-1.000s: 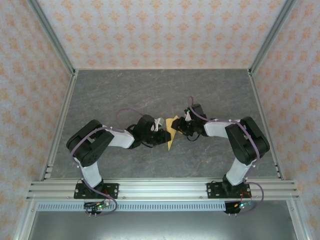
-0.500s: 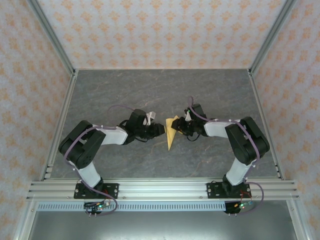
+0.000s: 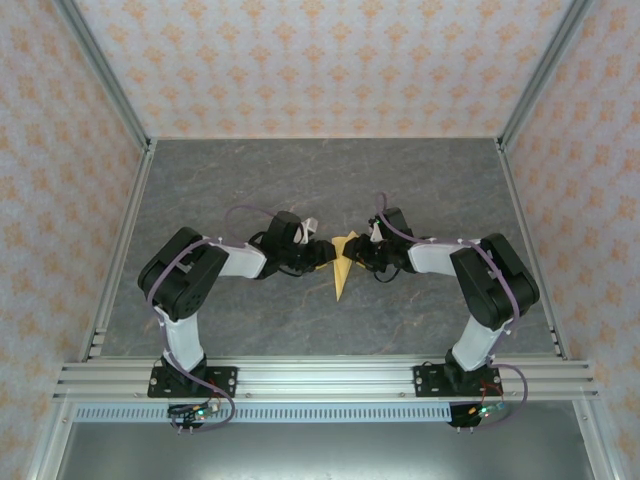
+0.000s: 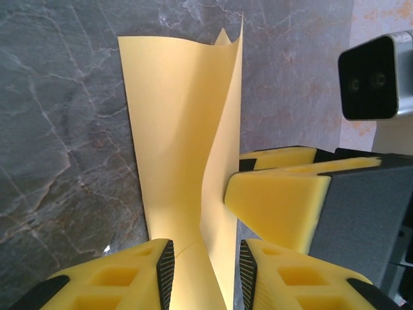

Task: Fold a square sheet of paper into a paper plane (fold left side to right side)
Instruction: Fold the wing for the fifth time at the center of the table.

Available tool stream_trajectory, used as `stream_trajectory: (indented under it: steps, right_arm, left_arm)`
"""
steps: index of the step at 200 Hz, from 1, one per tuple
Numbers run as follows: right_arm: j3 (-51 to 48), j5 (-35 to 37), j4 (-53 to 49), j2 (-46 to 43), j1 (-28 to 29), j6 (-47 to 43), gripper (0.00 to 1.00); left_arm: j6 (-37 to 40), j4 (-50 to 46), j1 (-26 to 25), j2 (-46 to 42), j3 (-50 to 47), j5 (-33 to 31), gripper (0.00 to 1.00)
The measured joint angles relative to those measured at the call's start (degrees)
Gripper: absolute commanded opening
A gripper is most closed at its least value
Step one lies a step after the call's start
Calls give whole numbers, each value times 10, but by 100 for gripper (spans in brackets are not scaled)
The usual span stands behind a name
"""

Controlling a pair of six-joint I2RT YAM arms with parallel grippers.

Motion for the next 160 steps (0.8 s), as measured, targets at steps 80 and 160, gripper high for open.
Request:
stream_trajectory:
  steps: [80, 160]
  right_arm:
    - [0, 0, 0, 0, 0, -2, 42]
    - [0, 0, -2, -6, 0, -1, 47]
  left_arm:
    - [-7, 11, 0, 18, 19, 6, 17]
    - [1, 5, 0, 33, 29, 3, 0]
